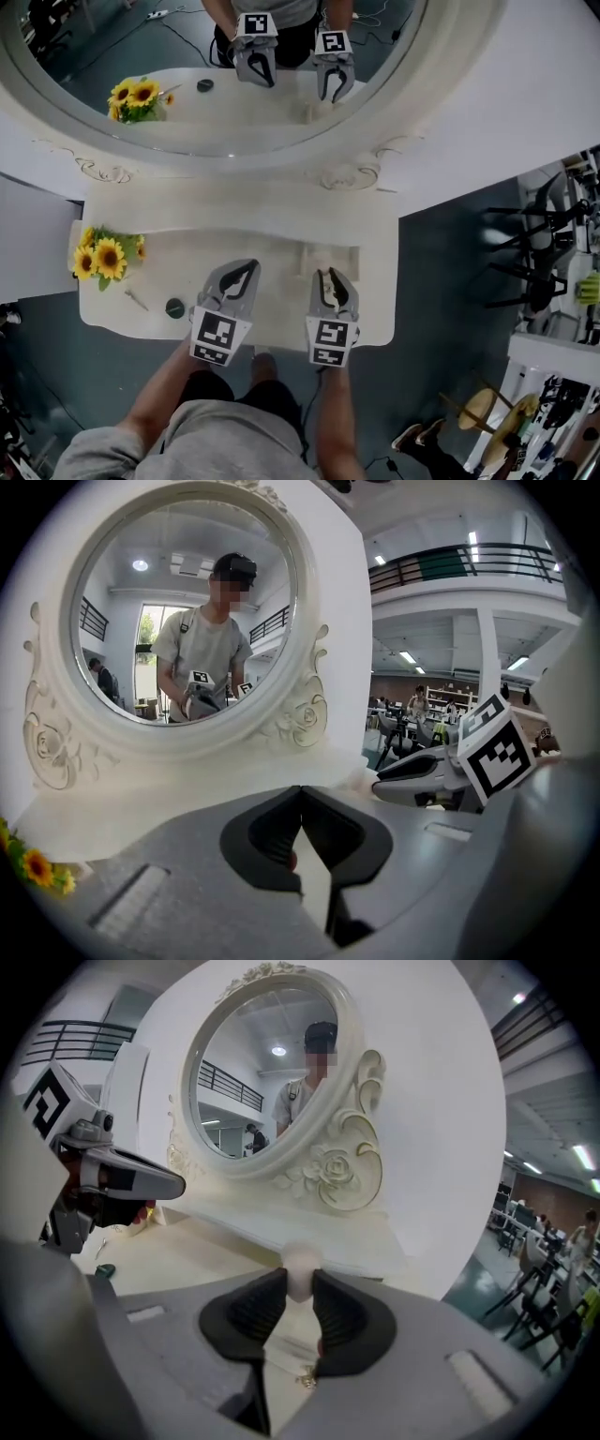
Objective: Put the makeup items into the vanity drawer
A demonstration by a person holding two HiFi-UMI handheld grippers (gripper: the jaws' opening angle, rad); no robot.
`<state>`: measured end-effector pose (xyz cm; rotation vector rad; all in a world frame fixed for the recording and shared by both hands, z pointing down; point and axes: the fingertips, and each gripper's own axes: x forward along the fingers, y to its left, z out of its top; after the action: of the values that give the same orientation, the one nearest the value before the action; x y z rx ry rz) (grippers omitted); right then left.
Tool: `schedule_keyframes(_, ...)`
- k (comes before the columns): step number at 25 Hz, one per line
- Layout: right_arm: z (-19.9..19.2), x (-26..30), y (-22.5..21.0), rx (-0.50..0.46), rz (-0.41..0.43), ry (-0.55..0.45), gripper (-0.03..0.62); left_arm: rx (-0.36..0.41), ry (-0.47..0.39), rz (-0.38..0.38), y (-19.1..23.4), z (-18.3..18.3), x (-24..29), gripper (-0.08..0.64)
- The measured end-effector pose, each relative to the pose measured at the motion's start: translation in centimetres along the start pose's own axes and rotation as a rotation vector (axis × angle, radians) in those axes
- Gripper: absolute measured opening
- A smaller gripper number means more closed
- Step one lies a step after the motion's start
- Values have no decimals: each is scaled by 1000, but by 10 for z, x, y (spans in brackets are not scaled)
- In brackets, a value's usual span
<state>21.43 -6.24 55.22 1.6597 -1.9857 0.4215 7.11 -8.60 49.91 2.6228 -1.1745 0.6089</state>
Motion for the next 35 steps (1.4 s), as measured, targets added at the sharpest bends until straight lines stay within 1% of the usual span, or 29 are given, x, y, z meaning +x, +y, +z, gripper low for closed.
schedule_keyframes(4,-14,10,-1,12,8,33,97,-6,32,-6,-2,-11,8,11)
schedule_keyframes(9,-22,18,1,14,12,54,101,-9,52,-12,-2,-19,14,11)
schedule_keyframes(14,-23,18,3,34,13,48,118,-9,62,-18,-2,-24,14,11)
schedule_keyframes(17,-23,16,3,56,15,43,147,-8,61,-19,-4,-25,12,11)
schedule_keyframes(22,-22,12,2,59,10,36,147,-4,55,-15,-4,-24,8,11)
schedule_keyframes(28,-7,0,5,52,3,-2,147,4,19,-2,-2,-10,-4,11)
schedule_keyframes(35,37,-22,9,47,-4,-102,147,25,-55,36,9,23,-26,11)
